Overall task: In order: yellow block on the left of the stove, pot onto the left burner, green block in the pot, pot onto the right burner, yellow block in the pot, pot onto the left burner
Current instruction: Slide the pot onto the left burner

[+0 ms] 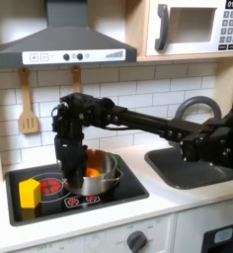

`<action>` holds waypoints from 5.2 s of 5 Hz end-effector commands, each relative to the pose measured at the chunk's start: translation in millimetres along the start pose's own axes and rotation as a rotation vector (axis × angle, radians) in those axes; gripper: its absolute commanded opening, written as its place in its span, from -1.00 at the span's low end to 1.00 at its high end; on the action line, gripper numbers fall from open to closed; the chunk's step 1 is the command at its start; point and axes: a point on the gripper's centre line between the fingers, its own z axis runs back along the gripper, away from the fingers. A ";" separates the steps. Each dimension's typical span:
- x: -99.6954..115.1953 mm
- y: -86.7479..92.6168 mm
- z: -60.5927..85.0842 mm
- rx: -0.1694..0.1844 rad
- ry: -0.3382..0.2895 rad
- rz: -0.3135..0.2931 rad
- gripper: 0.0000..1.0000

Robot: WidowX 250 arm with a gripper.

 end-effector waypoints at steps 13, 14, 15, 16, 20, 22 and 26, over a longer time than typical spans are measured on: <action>35.7 17.3 0.5 0.002 -0.015 0.076 -1.00; 34.4 16.5 -0.6 -0.004 -0.006 0.063 1.00; 32.7 15.9 0.9 0.001 -0.017 0.053 1.00; 32.5 17.4 -0.3 -0.027 -0.011 0.062 1.00; 23.2 8.4 9.8 -0.059 -0.005 0.049 1.00; 26.1 6.3 8.3 -0.069 0.011 0.056 1.00; 19.2 -3.3 25.7 -0.131 0.012 0.046 1.00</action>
